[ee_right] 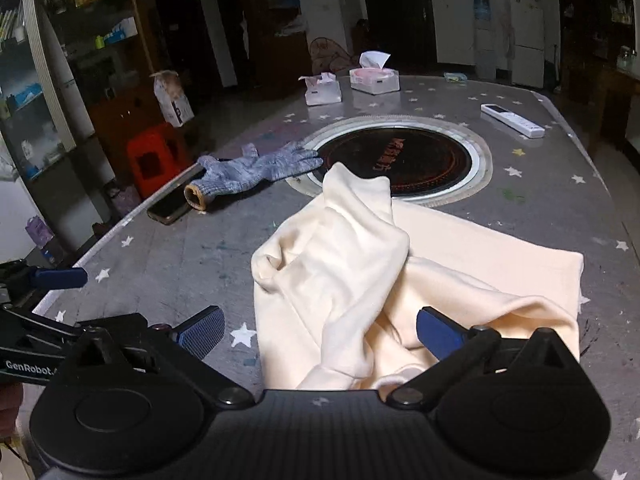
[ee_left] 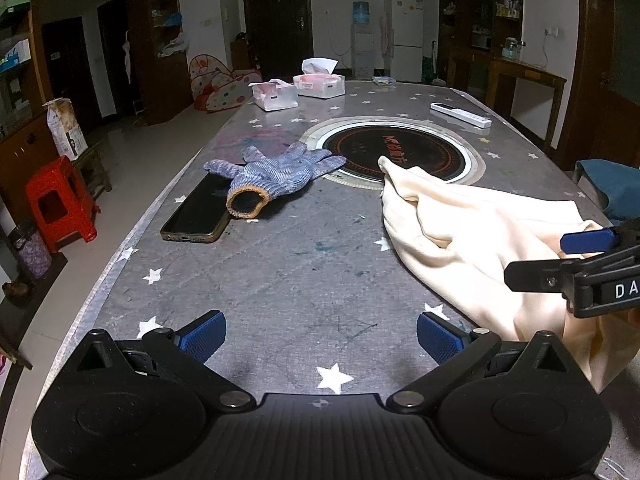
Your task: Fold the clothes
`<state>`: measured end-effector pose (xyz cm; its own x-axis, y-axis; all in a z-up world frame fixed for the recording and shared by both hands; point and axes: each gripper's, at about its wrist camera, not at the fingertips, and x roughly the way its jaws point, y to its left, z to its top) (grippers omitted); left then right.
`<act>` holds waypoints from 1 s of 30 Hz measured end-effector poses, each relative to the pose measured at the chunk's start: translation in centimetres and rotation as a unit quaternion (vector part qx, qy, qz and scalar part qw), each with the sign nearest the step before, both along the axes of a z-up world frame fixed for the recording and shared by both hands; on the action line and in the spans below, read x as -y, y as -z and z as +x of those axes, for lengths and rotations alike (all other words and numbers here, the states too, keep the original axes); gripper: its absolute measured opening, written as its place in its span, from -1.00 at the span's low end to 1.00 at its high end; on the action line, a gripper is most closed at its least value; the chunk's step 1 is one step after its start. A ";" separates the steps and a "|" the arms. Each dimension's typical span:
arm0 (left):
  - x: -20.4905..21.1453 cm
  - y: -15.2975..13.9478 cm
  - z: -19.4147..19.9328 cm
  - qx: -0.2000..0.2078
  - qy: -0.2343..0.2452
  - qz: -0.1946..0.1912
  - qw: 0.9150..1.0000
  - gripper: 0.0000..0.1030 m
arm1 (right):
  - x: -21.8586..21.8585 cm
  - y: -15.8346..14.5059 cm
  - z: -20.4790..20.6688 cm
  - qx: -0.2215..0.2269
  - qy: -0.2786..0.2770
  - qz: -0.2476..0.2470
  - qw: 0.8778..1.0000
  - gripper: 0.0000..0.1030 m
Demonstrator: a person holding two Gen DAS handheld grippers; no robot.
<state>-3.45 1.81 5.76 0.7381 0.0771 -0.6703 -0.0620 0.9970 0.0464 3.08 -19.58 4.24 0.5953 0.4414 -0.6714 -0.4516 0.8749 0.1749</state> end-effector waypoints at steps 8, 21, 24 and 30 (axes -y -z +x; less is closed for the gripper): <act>0.0 -0.2 0.0 0.002 0.000 0.004 1.000 1.00 | 1.0 1.6 2.4 -0.073 0.019 0.036 0.996 0.10; -0.6 -3.0 -0.5 0.035 0.040 -0.038 0.998 1.00 | -1.9 -0.5 -2.1 0.011 -0.057 0.033 0.998 -0.94; -0.3 -3.3 -0.8 0.039 0.064 -0.051 0.996 1.00 | -3.8 -0.7 -4.5 0.028 -0.101 0.030 0.994 -0.95; 1.0 -2.4 -0.2 0.017 0.098 -0.048 0.994 1.00 | -7.8 0.2 -9.4 0.049 -0.195 -0.011 0.979 -0.93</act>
<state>-3.66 0.84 8.14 0.7547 -0.1334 -0.6424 0.1335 0.9898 -0.0487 -6.31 -11.78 3.99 0.4468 0.6339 -0.6313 -0.7660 0.6356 0.0960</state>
